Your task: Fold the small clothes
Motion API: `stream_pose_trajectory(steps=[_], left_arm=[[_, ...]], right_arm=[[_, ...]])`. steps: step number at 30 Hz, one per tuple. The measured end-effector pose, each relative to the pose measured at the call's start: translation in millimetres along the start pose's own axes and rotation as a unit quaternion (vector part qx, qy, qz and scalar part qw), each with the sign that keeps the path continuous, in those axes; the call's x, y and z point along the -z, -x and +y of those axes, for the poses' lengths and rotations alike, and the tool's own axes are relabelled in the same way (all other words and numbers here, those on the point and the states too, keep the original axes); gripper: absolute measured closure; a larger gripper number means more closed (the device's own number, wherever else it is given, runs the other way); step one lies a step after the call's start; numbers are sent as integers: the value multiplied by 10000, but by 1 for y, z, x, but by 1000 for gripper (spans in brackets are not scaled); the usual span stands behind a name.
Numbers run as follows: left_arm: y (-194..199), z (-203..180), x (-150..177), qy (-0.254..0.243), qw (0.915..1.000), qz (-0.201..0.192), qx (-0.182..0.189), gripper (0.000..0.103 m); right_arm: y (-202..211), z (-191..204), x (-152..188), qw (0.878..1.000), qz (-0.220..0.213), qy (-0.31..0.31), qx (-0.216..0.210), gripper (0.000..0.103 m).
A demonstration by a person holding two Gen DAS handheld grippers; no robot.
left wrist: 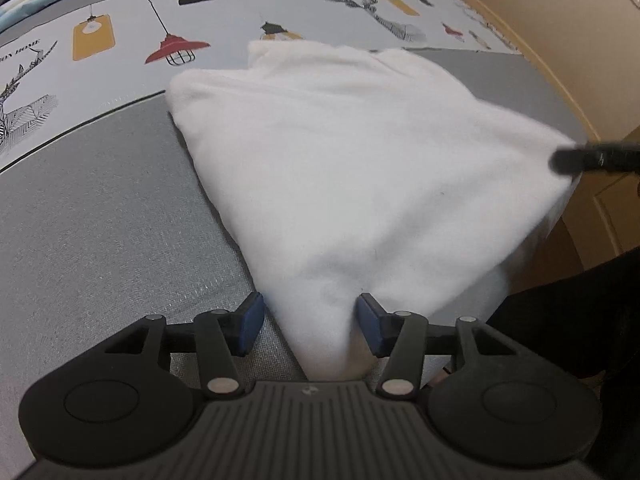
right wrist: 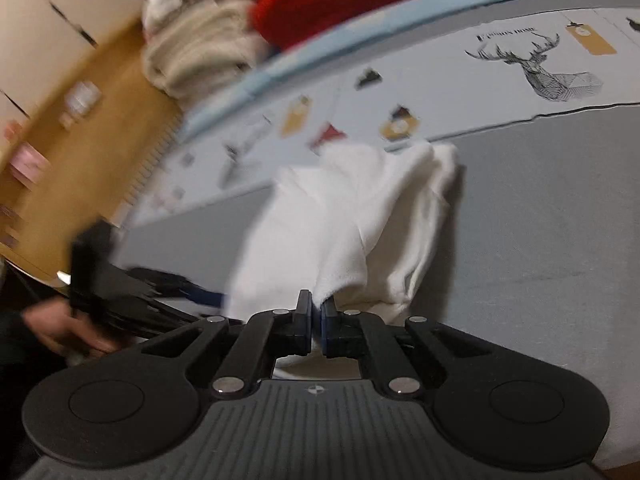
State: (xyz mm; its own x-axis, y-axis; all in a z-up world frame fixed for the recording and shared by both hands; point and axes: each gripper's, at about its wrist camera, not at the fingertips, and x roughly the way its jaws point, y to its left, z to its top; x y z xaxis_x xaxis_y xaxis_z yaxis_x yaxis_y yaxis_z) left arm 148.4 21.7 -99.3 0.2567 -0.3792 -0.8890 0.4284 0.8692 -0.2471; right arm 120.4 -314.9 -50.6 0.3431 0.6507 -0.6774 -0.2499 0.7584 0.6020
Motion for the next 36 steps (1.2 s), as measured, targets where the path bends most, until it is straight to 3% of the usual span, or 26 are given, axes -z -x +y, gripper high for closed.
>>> stream_pose_trajectory(steps=[2,5,7,10,12,16,20,25,30,36], left_arm=[[3,3,0,51,10000,-50,31,46],[8,7,-1,250,9994,-137,179,46],[10,7,-5,359,9987,-230,264,46],[10,9,-10,477,9979,-345,264,46],[4,12,-12,571,9979,-243,198,46],[-20,11,-10,460,9981,390,-156,38],[-8,15,-18,639,9979,106,46,37],[-1,34,-29,1373,9896,-311,299,26],[-18,50,-41,1956,9800,-178,322,25],[-42,59,-51,2260,9728,-37,509,26]], right_arm=[[1,-3,4,9997,188,4,139,100],[-23,-11,20,9872,963,258,1247,100],[-32,-11,26,9787,1195,511,1589,97],[-27,-9,19,9806,992,399,1643,80],[-19,-11,10,9830,636,206,1712,61],[-17,-25,-5,9833,112,-408,1769,58],[-35,-39,-15,9778,48,-841,1917,50],[-67,-37,-26,9767,212,-912,1933,46],[-94,-36,-35,9722,487,-830,2137,46],[-110,-46,-44,9681,568,-1100,2177,47]])
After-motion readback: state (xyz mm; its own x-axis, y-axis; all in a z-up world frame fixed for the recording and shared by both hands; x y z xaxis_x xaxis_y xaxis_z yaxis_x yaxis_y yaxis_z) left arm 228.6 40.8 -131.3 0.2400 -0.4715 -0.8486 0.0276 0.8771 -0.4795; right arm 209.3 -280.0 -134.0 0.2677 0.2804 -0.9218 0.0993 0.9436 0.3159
